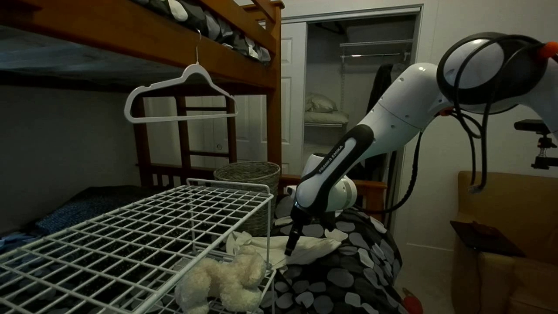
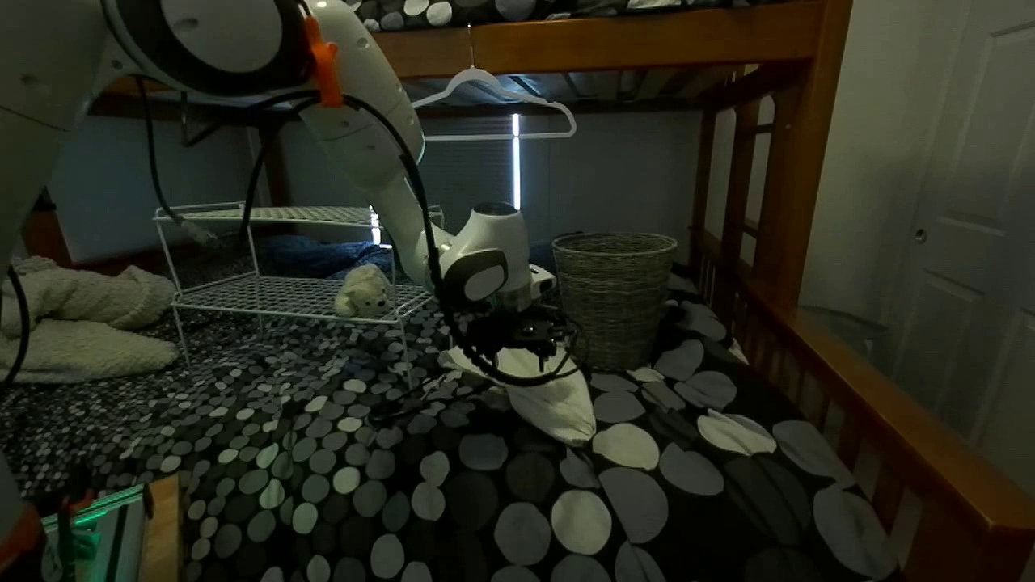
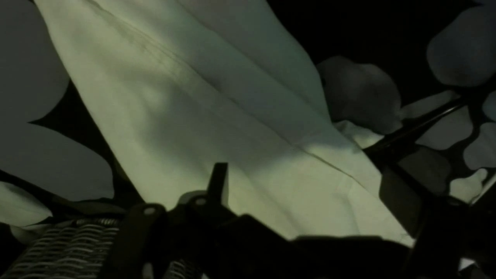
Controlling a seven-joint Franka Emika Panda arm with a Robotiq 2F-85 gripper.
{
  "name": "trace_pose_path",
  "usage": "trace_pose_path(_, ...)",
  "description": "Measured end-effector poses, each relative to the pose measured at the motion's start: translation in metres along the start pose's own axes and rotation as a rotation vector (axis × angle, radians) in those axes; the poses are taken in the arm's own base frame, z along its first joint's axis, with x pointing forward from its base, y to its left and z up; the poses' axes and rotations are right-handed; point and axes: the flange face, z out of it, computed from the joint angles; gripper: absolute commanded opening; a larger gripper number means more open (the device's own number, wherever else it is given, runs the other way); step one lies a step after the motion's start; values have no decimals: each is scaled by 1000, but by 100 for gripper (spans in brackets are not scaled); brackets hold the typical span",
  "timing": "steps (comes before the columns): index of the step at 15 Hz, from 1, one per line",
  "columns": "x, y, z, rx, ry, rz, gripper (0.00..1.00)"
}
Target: Put the white cloth in the basket
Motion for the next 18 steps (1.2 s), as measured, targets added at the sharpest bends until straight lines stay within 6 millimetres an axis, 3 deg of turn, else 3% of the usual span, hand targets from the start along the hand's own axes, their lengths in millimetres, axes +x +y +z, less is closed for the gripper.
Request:
trace_pose_path(5,6,5,27,1,44,19,100)
trace_pose_path(6,6,5,33,3,51,23,75)
trace_pose_path(7,6,5,38,3,59,27,73)
trace_pose_path(12,5,5,60,17,74,37,33)
trace_pose_path(16,5,6,61,22,78,50,4)
trace_pose_path(18,6,8,58,17,74,60,0)
